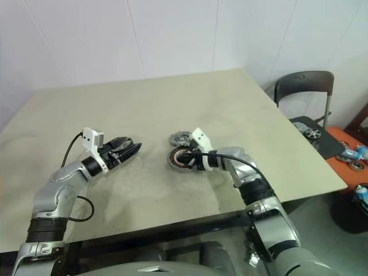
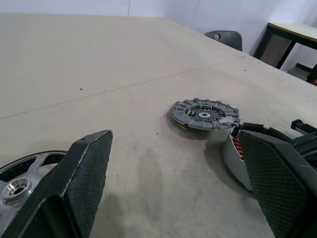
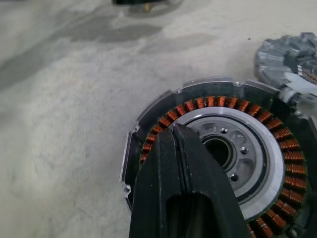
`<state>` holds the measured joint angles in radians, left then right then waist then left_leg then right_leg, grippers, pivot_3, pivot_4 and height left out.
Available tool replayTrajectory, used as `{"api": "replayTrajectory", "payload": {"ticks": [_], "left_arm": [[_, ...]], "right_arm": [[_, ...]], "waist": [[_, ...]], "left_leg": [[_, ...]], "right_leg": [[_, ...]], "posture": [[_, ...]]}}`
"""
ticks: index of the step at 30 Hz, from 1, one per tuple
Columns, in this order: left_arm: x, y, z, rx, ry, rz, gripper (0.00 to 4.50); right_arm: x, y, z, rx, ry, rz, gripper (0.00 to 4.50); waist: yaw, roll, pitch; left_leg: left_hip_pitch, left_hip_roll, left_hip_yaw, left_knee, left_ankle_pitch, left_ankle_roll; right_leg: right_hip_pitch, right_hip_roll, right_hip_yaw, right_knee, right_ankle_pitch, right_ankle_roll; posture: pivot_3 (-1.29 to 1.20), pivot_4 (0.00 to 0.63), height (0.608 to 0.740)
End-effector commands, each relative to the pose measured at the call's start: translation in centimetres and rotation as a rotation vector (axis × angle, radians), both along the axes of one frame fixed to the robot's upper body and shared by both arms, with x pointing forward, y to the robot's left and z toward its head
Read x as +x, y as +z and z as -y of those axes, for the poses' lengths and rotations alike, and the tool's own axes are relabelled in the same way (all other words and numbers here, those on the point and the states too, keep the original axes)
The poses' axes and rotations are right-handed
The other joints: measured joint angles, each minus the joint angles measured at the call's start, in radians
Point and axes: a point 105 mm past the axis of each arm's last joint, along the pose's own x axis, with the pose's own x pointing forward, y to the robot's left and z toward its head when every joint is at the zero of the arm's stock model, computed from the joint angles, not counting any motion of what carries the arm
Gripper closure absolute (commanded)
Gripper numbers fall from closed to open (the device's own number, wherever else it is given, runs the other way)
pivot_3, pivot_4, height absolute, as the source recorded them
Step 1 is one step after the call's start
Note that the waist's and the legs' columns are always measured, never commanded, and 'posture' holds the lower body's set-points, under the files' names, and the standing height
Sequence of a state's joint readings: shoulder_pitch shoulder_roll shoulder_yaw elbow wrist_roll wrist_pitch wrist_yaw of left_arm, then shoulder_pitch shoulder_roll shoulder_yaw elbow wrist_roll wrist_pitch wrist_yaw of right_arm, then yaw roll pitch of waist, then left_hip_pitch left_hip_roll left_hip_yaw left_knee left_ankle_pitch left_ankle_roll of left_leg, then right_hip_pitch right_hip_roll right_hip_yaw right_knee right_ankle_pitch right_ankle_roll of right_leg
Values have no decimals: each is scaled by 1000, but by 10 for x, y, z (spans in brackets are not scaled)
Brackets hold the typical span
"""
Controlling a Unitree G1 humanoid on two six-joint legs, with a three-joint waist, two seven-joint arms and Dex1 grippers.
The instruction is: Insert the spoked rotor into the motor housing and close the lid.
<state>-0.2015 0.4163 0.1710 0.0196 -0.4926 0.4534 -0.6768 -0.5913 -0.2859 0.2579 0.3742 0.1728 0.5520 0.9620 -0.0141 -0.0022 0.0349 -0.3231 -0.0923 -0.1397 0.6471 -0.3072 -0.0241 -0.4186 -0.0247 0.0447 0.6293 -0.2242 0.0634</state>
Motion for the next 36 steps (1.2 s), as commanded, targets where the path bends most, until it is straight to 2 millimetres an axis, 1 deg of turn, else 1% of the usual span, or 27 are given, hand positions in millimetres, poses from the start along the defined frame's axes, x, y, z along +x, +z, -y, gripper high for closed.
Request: {"api": "replayTrajectory", "payload": {"ticks": [1, 4, 6, 9, 11, 12, 14, 19, 22, 25, 28, 30, 34, 35, 36], "left_arm": [[2, 10, 0, 3, -5, 43, 176], [2, 10, 1, 2, -7, 44, 176], [2, 11, 1, 1, -8, 44, 176], [1, 11, 1, 0, -8, 42, 176], [1, 11, 1, 0, -8, 41, 176], [1, 11, 1, 1, -9, 40, 176], [1, 11, 1, 0, -12, 40, 176], [2, 12, 1, -2, -20, 40, 176], [2, 11, 0, 3, -24, 35, 176], [1, 10, -2, 12, -26, 31, 176], [0, 10, -2, 16, -29, 32, 176], [0, 11, -2, 18, -30, 36, 176], [-1, 15, 0, 19, -30, 41, 176], [-1, 15, 0, 20, -30, 41, 176], [-1, 16, 1, 18, -30, 41, 176]], "right_arm": [[5, 2, -4, -19, -13, 47, 4486], [13, 11, -4, 9, -40, 57, 4486], [17, 23, -3, 66, -57, 42, 4486], [22, 54, -1, 210, -70, -4, 4486], [24, 66, 1, 268, -81, -23, 4486], [24, 70, 2, 283, -84, -29, 4486], [23, 70, 2, 290, -87, -39, 4486], [8, 49, -5, 183, -25, -25, 4486], [2, 36, -7, 147, -19, -25, 4486], [1, 30, -10, 136, -29, -21, 4486], [6, 26, -9, 124, -59, -5, 4486], [12, 28, -6, 141, -91, -3, 4486], [14, 51, -7, 254, -77, -36, 4486], [14, 53, -7, 263, -75, -40, 4486], [17, 49, -5, 239, -93, -26, 4486]], "waist": [[0, 0, 0], [1, 0, 0], [1, 0, 0], [2, 0, 0], [2, 0, 0], [2, 0, 0], [2, 0, 0], [2, 0, 0], [2, 0, 0], [1, 0, 0], [1, 0, 0], [2, 0, 0], [2, 0, 0], [2, 0, 0], [2, 0, 0]], "left_leg": [[0, 0, 0, 0, 0, 0], [0, 0, 0, 0, 0, 0], [0, 0, 0, 0, 0, 0], [-1, 0, 0, 0, 0, 0], [-1, 0, 0, 0, 0, 0], [-1, 0, 0, 0, 0, 0], [-1, 0, 0, -1, 0, 0], [-2, 0, 0, -1, 0, 0], [-3, 0, 0, -1, 0, 0], [-3, 0, 0, 0, 0, 0], [-3, 0, 0, 0, 0, 0], [-3, 0, 0, -1, 0, 0], [-4, 0, 0, 0, 0, 0], [-4, 0, 0, 0, 0, 0], [-5, 0, 0, 0, 0, 0]], "right_leg": [[0, 0, 0, 0, 0, 0], [0, 0, 0, 0, 0, 0], [0, 0, 0, 0, 0, 0], [0, 0, 0, 0, 0, 0], [-1, 0, 0, 0, 0, 0], [-1, 0, 0, 0, 0, -1], [-1, 0, 0, -1, 0, -1], [-2, 0, 0, -1, 0, 0], [-2, 0, 0, -1, 0, 0], [-2, 0, 0, -1, 0, 0], [-3, 0, 0, 0, 0, 0], [-3, 0, 0, 0, 0, 0], [-3, 0, 0, -1, 0, 0], [-4, 0, 0, 0, 0, 0], [-4, 0, 0, 0, 0, 0]], "posture": [[0, 0, 740], [0, 0, 740], [0, 0, 740], [0, 0, 740], [0, 0, 740], [0, 0, 740], [0, 0, 740], [0, 0, 740], [0, 0, 740], [0, 0, 740], [0, 0, 740], [0, 0, 740], [0, 0, 740], [0, 0, 740], [0, 0, 740]]}}
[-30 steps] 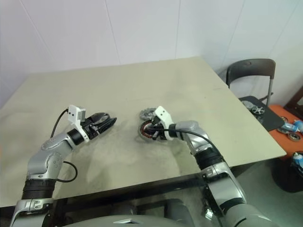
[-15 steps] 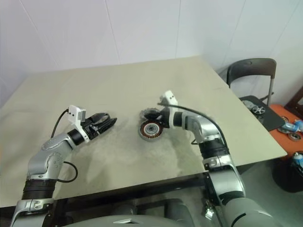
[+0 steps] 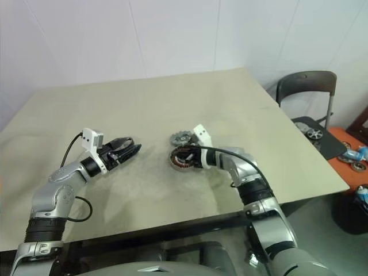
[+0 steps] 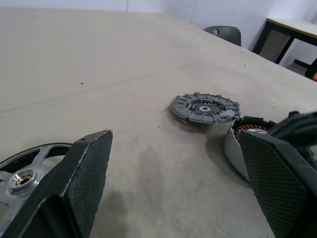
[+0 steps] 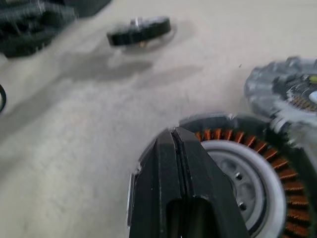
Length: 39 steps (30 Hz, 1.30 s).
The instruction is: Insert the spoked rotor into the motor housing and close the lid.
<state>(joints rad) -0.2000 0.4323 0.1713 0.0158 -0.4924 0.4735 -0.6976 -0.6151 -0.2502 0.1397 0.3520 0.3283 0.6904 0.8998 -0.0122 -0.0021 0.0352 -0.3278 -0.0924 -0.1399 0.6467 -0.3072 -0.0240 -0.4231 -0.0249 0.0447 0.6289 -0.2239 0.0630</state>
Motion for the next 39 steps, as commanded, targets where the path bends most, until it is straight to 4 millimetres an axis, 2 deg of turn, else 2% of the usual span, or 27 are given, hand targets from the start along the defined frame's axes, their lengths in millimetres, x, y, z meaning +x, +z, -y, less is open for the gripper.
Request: {"api": "replayTrajectory", "payload": {"ticks": [1, 4, 9, 11, 13, 17, 21, 24, 27, 30, 32, 36, 39], "left_arm": [[1, 17, 2, 6, -12, 56, 176], [0, 17, 3, 4, -13, 57, 176], [1, 16, 3, 3, -10, 53, 176], [2, 15, 3, 4, -9, 52, 176], [2, 15, 3, 4, -9, 52, 176], [2, 15, 4, 3, -10, 50, 176], [2, 18, 8, 0, -15, 55, 176], [2, 18, 8, -1, -16, 55, 176], [2, 18, 9, -1, -16, 55, 176], [2, 20, 10, 0, -15, 57, 176], [1, 24, 12, -1, -17, 62, 176], [-2, 31, 16, -2, -16, 66, 176], [-3, 35, 19, -1, -14, 66, 176]], "right_arm": [[10, 22, -2, 21, -9, 82, 4486], [15, 10, 3, -52, -42, 109, 4486], [-3, -26, 8, -203, 34, 116, 4486], [-2, -31, 12, -217, 15, 113, 4486], [1, -31, 14, -214, -5, 114, 4486], [9, -15, 13, -129, -53, 103, 4486], [8, 25, 1, 110, -35, 42, 4486], [7, 35, -1, 165, -25, 18, 4486], [4, 26, -2, 101, -12, 30, 4486], [5, -8, 5, -105, -22, 86, 4486], [8, -20, 11, -162, -52, 90, 4486], [11, -25, 17, -173, -81, 88, 4486], [12, -16, 15, -105, -84, 66, 4486]], "waist": [[0, 0, 0], [0, 0, 0], [1, 0, 0], [-1, -1, -1], [0, -1, -1], [2, -1, 0], [1, 0, 0], [-1, 0, 0], [0, 0, 0], [0, 0, 0], [1, 0, 0], [0, -1, 0], [2, 0, 0]], "left_leg": [[0, 0, 0, 0, 0, 0], [0, 0, 0, 0, 0, 0], [-1, 0, 0, 0, 0, 0], [-1, 0, 0, 0, 0, 0], [0, 0, 0, 1, 0, 0], [4, 0, 0, 1, 0, 0], [4, 0, 0, 1, 0, 0], [2, 0, 0, 0, 0, 0], [2, 0, 0, 0, 0, 0], [1, 0, 0, 0, 0, 0], [1, 0, 0, 0, 0, 0], [1, 0, 0, 1, 0, 0], [5, 0, 0, 1, 0, 0]], "right_leg": [[0, 0, 0, 0, 0, 0], [0, 0, 0, 0, 0, 0], [-1, 0, 0, 0, 0, 0], [-1, 0, 0, 0, 0, 0], [1, 0, 0, 0, 0, 0], [5, 0, 0, 0, 0, 0], [4, 0, 0, 0, 0, 0], [2, 0, 0, 0, 0, 0], [2, 0, 0, 0, 0, 0], [2, 0, 0, 0, 0, 0], [2, 0, 0, 0, 0, 0], [1, 0, 0, 0, 0, 0], [5, 0, 0, 0, 0, 0]], "posture": [[0, 0, 740], [0, 0, 740], [0, 0, 740], [0, 0, 740], [0, 0, 740], [0, 0, 740], [0, 0, 740], [0, 0, 740], [0, 0, 740], [0, 0, 740], [0, 0, 740], [0, 0, 740], [0, 0, 740]]}}
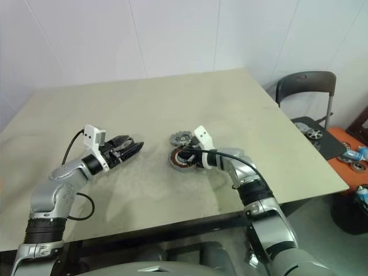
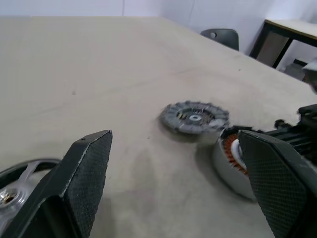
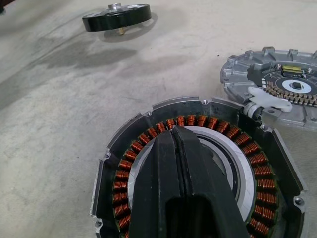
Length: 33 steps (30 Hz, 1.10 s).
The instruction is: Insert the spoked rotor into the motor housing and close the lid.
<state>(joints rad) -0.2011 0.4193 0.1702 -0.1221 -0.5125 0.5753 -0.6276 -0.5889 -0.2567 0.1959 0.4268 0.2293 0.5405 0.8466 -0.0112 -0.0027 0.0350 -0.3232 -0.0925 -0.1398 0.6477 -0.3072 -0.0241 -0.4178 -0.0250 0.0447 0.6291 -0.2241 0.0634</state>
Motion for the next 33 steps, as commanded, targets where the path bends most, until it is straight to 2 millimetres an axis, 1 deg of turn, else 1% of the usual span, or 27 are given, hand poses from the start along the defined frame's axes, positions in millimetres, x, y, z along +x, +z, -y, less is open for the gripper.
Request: {"api": "replayTrajectory", "payload": {"ticks": [1, 3, 7, 9, 10, 11, 13, 15, 17, 20, 23, 27, 29, 31, 33], "left_arm": [[0, 19, 7, -6, -12, 48, 176], [0, 22, 10, -7, -14, 49, 176], [1, 28, 15, -11, -17, 49, 176], [2, 31, 17, -15, -18, 51, 176], [2, 32, 17, -16, -18, 51, 176], [2, 33, 17, -16, -18, 51, 176], [3, 34, 18, -17, -18, 52, 176], [3, 36, 17, -17, -16, 55, 176], [4, 38, 17, -18, -14, 58, 176], [4, 35, 14, -18, -9, 55, 176], [3, 29, 9, -16, -3, 47, 176], [2, 23, 8, -17, -4, 43, 176], [2, 20, 8, -18, -5, 42, 176], [2, 16, 7, -18, -5, 39, 176], [3, 14, 6, -18, -5, 38, 176]], "right_arm": [[7, 16, 4, 71, -32, -12, 4486], [5, 31, 0, 169, -16, -37, 4486], [6, 62, -5, 368, -21, -117, 4486], [10, 69, -4, 397, -41, -124, 4486], [11, 66, -4, 368, -44, -114, 4486], [10, 58, -4, 311, -42, -98, 4486], [9, 42, -2, 213, -45, -84, 4486], [6, 21, 2, 85, -36, -52, 4486], [4, 7, 6, 13, -30, -36, 4486], [4, -2, 10, -13, -38, -40, 4486], [5, -1, 11, -11, -40, -33, 4486], [8, 27, 2, 166, -44, -64, 4486], [9, 36, 1, 219, -46, -81, 4486], [15, 57, 1, 354, -72, -123, 4486], [17, 68, 1, 415, -83, -141, 4486]], "waist": [[1, 0, 0], [0, 0, 1], [-3, 1, 1], [-4, 1, 1], [-2, 1, 1], [-2, 1, 1], [-2, 1, 1], [-2, 1, 1], [0, 1, 1], [-4, 0, 1], [-3, 0, 1], [-2, 0, 2], [-1, 0, 2], [-1, 1, 2], [-3, 1, 3]], "left_leg": [[1, 0, 0, 0, 0, 0], [1, 0, 0, 1, 0, 0], [1, 0, 0, -1, 0, 0], [-1, 0, 0, -1, 0, 0], [-1, 0, 0, -1, 0, 0], [-1, 0, 0, -1, 0, 0], [-1, 0, 0, -1, 0, 0], [-1, 0, 0, -1, 0, 0], [-2, 0, 0, -1, 0, 0], [-2, 0, 0, -1, 0, 0], [0, 0, 0, -1, 0, 0], [1, 0, 0, -1, 0, 0], [0, 0, 0, -1, 0, 0], [-1, 0, 0, -1, 0, 0], [-1, 0, 0, -1, 0, 0]], "right_leg": [[1, 0, 0, 0, -1, 1], [2, 0, 0, 0, -2, 3], [0, 0, 0, 0, -1, 1], [-1, 0, 0, 0, 0, 0], [-2, 0, 0, 0, 0, 0], [-2, 0, 0, 0, 0, 0], [-1, 0, 0, -1, 0, 0], [-1, 0, 0, -1, 0, 0], [-2, 0, 0, -1, 0, 0], [-2, 0, 0, -1, 0, 0], [0, 0, 0, 0, 0, 0], [1, 0, 0, 0, 0, 0], [0, 0, 0, -1, 0, 0], [-1, 0, 0, -1, 0, 0], [-2, 0, 0, 0, 0, 0]], "posture": [[0, 0, 740], [0, 0, 740], [0, 0, 740], [0, 0, 740], [0, 0, 740], [0, 0, 740], [0, 0, 740], [0, 0, 740], [0, 0, 740], [0, 0, 740], [0, 0, 740], [0, 0, 740], [0, 0, 740], [0, 0, 740], [0, 0, 740]]}}
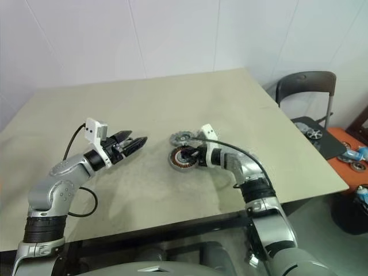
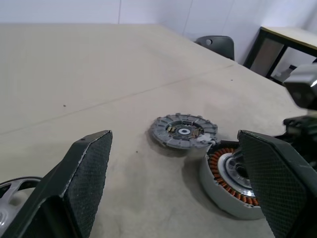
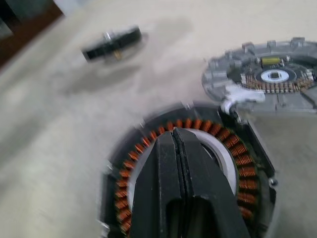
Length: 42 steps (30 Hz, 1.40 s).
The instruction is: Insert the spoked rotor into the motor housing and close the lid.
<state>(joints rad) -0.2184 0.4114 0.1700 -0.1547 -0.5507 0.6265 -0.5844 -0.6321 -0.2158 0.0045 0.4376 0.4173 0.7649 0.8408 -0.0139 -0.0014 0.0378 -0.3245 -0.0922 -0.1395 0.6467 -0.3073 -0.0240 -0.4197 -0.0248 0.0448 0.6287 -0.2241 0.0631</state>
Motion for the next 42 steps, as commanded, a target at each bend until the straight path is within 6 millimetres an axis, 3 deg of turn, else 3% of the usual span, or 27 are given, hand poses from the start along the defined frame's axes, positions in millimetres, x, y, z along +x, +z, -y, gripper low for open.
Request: {"api": "replayTrajectory", "payload": {"ticks": [1, 4, 6, 9, 17, 21, 26, 28, 31, 33, 40, 42], "left_arm": [[2, 6, -1, 10, -8, 47, 176], [2, 4, -1, 10, -10, 48, 176], [3, 4, -2, 10, -10, 50, 176], [3, 3, -3, 11, -9, 52, 176], [2, 6, -12, 18, 15, 58, 176], [2, 2, -42, 41, 76, 38, 176], [-4, -15, -107, 111, 238, -27, 176], [-13, -16, -120, 129, 265, -31, 176], [-26, -18, -121, 101, 272, -37, 176], [-29, -30, -119, 86, 294, -71, 176], [-24, -54, -78, -145, 261, -174, 176], [-23, -71, -71, -183, 279, -225, 176]], "right_arm": [[10, 41, -4, 110, -4, 60, 4486], [7, 33, -5, 51, 12, 66, 4486], [4, 11, -3, -70, 21, 82, 4486], [0, -5, -1, -149, 31, 89, 4486], [7, 39, -6, 86, 15, 76, 4486], [-4, 52, -11, 91, 99, 103, 4486], [-11, 46, -12, 16, 117, 145, 4486], [-13, 44, -13, 17, 108, 141, 4486], [-13, 40, -13, 20, 91, 131, 4486], [-13, 36, -14, 13, 87, 124, 4486], [-6, 37, -19, 2, 84, 128, 4486], [-4, 37, -19, 2, 73, 125, 4486]], "waist": [[1, 0, 0], [1, 0, 0], [1, 0, 0], [1, 0, 0], [0, 0, 0], [-1, 0, 0], [-1, 0, 0], [-1, 0, 0], [3, 0, 0], [7, 0, 0], [3, 0, 0], [2, 0, 0]], "left_leg": [[0, 0, 0, 0, 0, 0], [0, 0, 0, -1, 0, 0], [-1, 0, 0, -1, 0, 0], [-3, 0, 0, -1, 0, 0], [-8, 0, 0, 1, 0, 0], [-8, 0, 0, 0, 0, 0], [-9, 0, 0, 0, 0, 0], [-10, 0, 0, 0, 0, 0], [-12, 0, 0, 1, 0, 0], [-12, -1, 0, 1, 0, 0], [-12, 0, 0, 2, 0, 0], [-11, 0, 0, 2, 0, 0]], "right_leg": [[0, 0, 0, 0, 0, 0], [0, 0, 0, 0, 0, 0], [-1, 0, 0, -1, 0, 0], [-2, 0, 0, -1, 0, 0], [-8, 0, 0, 0, 0, 0], [-8, 0, 0, 0, 0, 0], [-9, 0, 0, 0, 0, 0], [-9, 0, 0, 0, 0, 0], [-11, -1, 0, 0, 0, 0], [-11, -1, 0, 0, 0, 0], [-10, -1, -1, 1, 0, 0], [-10, -1, -1, 1, 0, 0]], "posture": [[0, 0, 740], [0, 0, 740], [0, 0, 740], [0, 0, 740], [0, 0, 740], [0, 0, 740], [0, 0, 740], [0, 0, 740], [0, 0, 740], [0, 0, 740], [0, 0, 740], [0, 0, 740]]}}
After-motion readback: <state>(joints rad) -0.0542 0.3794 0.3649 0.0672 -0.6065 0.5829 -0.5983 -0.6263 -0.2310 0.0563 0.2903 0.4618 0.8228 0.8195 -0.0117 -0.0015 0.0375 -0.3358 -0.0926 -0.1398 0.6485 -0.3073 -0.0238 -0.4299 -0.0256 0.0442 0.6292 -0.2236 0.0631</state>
